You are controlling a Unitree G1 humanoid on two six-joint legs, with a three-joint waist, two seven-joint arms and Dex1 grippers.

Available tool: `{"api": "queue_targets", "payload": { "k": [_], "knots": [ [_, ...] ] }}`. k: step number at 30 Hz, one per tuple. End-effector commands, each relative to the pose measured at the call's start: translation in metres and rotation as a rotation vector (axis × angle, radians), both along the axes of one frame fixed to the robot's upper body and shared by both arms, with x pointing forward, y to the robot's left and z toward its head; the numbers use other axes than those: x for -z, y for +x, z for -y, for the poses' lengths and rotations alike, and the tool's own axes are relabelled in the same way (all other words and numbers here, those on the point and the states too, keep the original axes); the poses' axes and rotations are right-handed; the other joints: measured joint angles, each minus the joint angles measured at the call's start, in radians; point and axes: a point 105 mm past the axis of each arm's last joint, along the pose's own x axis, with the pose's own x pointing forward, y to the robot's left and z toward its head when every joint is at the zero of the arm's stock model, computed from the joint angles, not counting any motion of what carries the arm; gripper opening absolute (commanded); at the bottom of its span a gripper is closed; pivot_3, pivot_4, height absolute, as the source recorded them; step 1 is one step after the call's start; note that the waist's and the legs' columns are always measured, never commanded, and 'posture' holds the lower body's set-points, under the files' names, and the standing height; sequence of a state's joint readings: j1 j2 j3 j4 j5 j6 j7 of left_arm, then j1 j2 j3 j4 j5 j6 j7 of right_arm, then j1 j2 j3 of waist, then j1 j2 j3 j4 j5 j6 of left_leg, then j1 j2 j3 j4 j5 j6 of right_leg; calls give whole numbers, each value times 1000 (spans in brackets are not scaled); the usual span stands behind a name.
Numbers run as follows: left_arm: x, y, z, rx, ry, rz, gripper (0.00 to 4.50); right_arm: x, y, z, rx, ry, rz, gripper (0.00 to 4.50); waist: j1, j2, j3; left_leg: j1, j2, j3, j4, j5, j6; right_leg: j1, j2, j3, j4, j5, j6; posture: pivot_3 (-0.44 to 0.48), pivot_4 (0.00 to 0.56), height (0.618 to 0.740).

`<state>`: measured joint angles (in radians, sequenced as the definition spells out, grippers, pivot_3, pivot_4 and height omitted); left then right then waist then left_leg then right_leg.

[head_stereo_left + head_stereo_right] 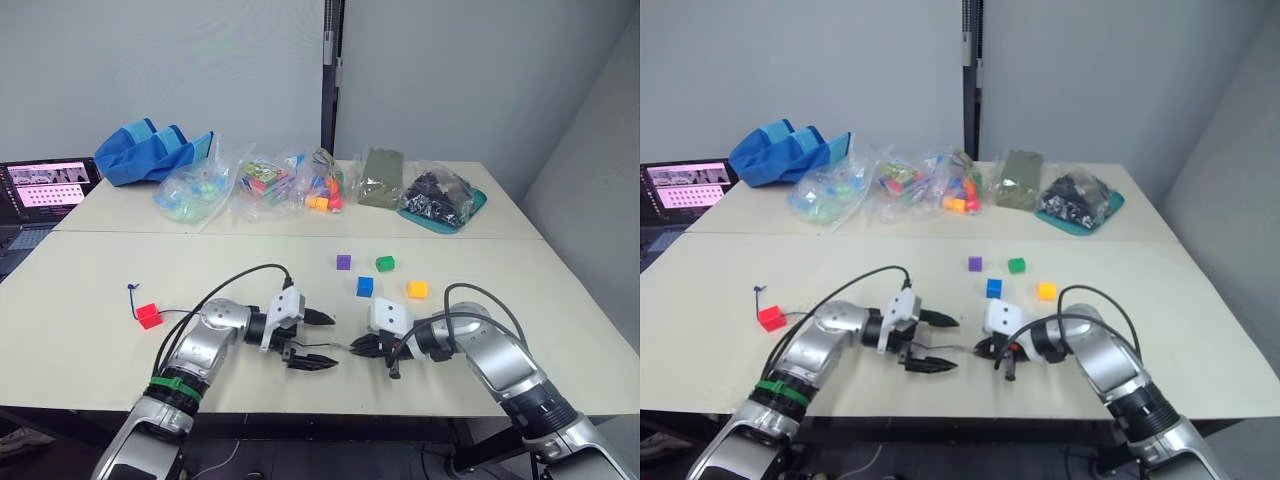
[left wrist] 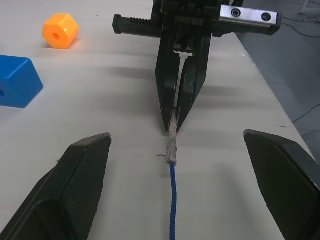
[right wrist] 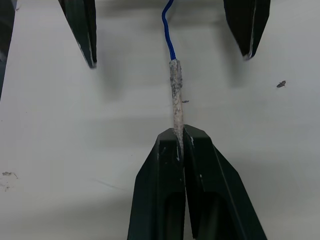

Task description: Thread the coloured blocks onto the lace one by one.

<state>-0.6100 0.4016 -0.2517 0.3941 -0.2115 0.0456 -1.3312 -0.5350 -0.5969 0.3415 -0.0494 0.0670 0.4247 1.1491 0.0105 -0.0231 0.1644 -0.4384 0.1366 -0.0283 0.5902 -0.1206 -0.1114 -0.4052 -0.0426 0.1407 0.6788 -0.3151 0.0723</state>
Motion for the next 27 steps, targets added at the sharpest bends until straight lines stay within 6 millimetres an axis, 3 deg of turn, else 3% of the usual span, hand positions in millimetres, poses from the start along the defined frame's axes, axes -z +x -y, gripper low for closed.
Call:
{"api": "queue_targets", "payload": {
  "k": [1,5,15,27],
  "knots": [
    [3,3,4,-9,-7,20,4470,-10,-1,-1,-5,27,23,0,0,0,0,0,0,0,0,0,0,0,0,0,0,0,0,0,150,717],
    [24,7,6,-51,13,6,3325,-10,-1,0,-1,24,23,0,0,0,0,0,0,0,0,0,0,0,0,0,0,0,0,0,150,717],
    [23,-1,12,-16,-83,-84,28,-9,-1,4,7,15,22,0,2,0,0,0,0,0,0,0,0,1,0,0,0,0,0,0,150,717],
    [23,-1,9,-17,-90,-93,28,-11,-3,4,19,30,3,0,1,0,0,0,0,0,0,0,0,1,0,0,0,0,0,0,150,717]
  ]
}}
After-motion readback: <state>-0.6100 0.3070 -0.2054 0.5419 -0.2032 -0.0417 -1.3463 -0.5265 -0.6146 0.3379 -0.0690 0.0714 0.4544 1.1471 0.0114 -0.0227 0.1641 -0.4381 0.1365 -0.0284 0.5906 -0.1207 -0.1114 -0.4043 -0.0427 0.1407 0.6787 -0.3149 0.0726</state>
